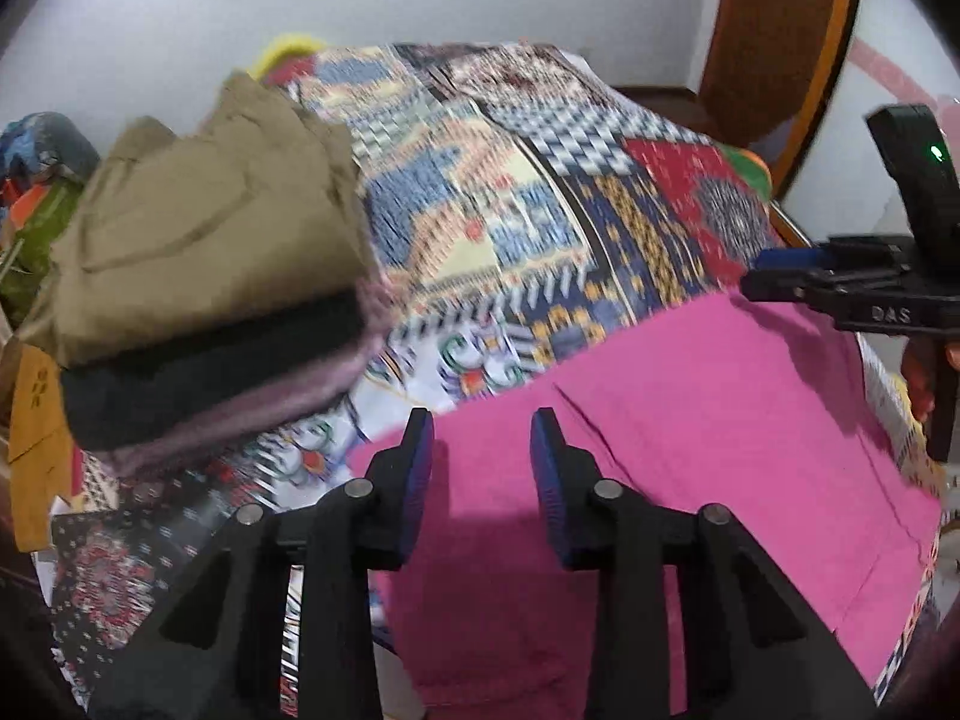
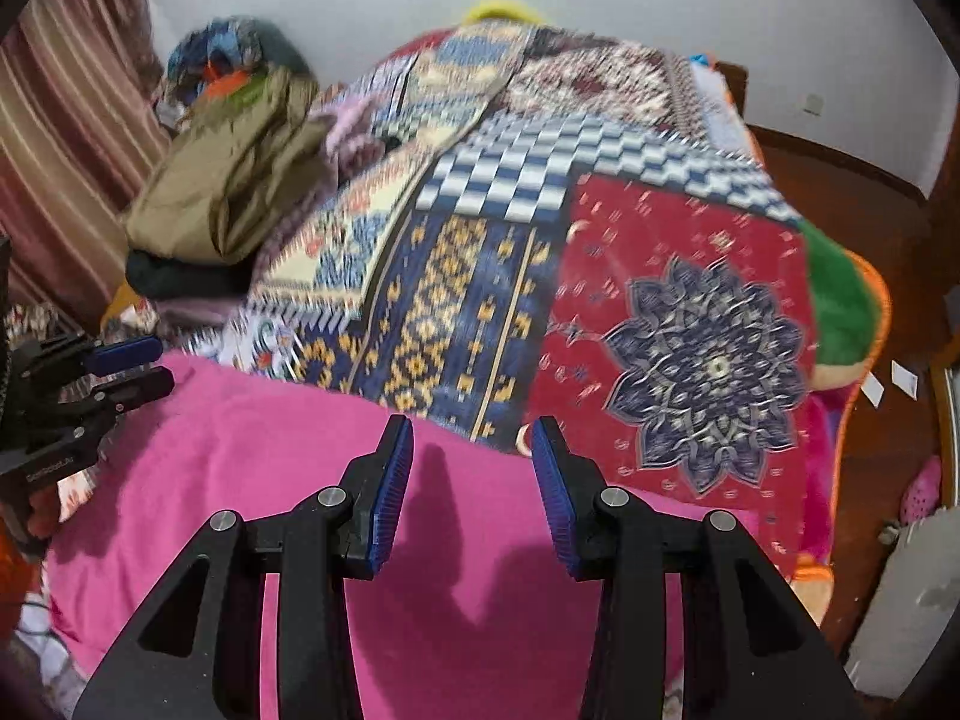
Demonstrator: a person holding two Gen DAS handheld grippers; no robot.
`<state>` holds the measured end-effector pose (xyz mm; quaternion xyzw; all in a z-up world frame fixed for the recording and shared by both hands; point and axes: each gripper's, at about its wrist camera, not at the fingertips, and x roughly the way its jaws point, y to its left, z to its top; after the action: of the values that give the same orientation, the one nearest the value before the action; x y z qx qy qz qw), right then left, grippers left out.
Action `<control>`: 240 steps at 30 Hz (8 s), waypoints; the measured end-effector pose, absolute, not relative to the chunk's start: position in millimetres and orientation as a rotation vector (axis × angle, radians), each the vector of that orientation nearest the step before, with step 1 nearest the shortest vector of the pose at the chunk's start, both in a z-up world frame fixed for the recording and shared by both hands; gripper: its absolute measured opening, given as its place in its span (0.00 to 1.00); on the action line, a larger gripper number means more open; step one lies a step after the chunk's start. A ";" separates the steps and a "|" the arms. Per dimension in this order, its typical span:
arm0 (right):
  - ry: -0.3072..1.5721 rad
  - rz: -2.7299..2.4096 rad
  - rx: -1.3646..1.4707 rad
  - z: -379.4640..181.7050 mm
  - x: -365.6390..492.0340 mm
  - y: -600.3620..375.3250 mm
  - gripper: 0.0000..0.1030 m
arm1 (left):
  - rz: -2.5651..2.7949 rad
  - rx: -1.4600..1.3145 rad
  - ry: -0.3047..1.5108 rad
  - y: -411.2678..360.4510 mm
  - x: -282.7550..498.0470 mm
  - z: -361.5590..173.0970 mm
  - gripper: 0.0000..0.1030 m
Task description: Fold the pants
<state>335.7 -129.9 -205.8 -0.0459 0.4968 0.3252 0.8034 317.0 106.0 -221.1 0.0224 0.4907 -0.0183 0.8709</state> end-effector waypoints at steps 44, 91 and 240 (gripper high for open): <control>1.033 0.656 -0.344 -226.7 320.8 -109.0 0.13 | -0.021 0.050 1.037 103.3 292.9 -249.2 0.40; 0.884 0.803 -0.107 -148.6 106.3 -148.4 0.36 | -0.048 -0.366 1.002 85.8 97.1 -215.3 0.89; 1.011 0.892 -0.190 -183.3 103.6 -103.1 0.46 | 0.022 -0.015 0.670 64.9 84.6 -103.5 0.22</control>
<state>103.6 -103.1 -183.3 -0.0877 0.4675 0.4125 0.7769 84.6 64.9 -103.5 -0.0076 0.3287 0.0108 0.9443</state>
